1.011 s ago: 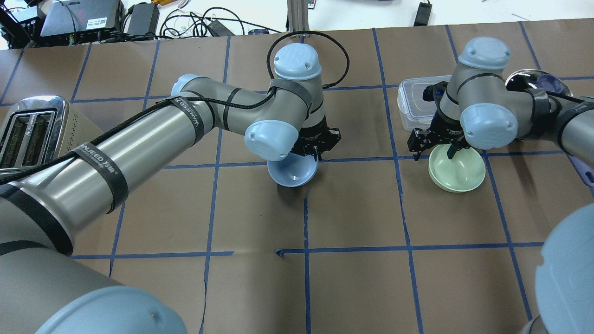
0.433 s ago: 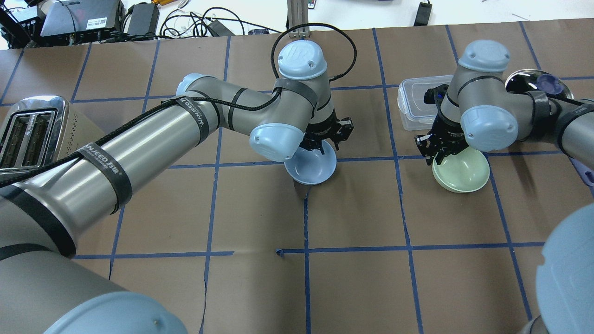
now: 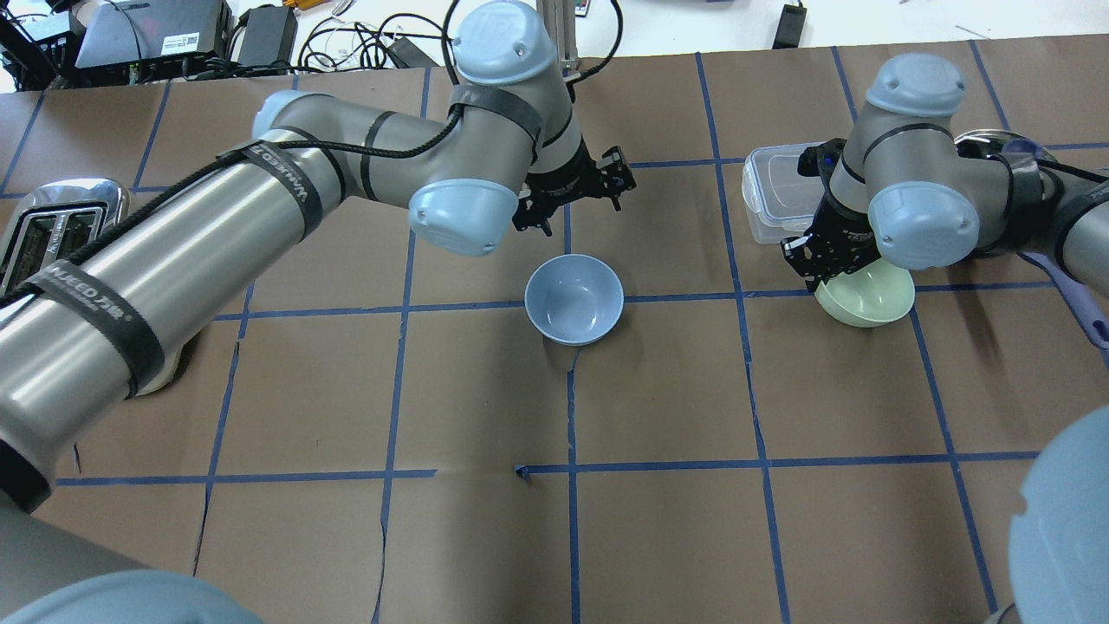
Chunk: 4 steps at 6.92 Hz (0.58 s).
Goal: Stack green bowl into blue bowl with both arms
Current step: 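Release blue bowl and raise left gripper while right gripper lifts green bowl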
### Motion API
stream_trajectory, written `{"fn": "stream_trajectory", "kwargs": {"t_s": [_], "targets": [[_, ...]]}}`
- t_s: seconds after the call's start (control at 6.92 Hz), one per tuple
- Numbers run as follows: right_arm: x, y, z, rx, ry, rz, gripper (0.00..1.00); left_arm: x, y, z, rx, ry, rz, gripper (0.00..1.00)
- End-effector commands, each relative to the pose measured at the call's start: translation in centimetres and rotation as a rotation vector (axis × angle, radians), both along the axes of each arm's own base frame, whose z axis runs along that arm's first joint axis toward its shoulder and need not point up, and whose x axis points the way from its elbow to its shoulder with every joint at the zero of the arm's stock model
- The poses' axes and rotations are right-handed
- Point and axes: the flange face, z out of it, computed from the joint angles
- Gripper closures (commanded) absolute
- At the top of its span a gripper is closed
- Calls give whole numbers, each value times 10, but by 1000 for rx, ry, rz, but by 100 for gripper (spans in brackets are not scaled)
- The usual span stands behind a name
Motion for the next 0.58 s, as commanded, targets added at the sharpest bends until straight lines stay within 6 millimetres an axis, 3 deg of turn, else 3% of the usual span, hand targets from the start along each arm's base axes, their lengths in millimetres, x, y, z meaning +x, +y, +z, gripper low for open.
{"fn": "stream_trajectory", "kwargs": {"t_s": [0.0,0.14,0.43], "targets": [[2,4,29,-17,3,0,100,60,13,72,50,-36,-87,0],[6,7,36,-24,5,0,100,87,23,108,135,-58,-86,0],[68,5,62,-76,48,68,100,121,58,170,234,-151,-99,0]]}}
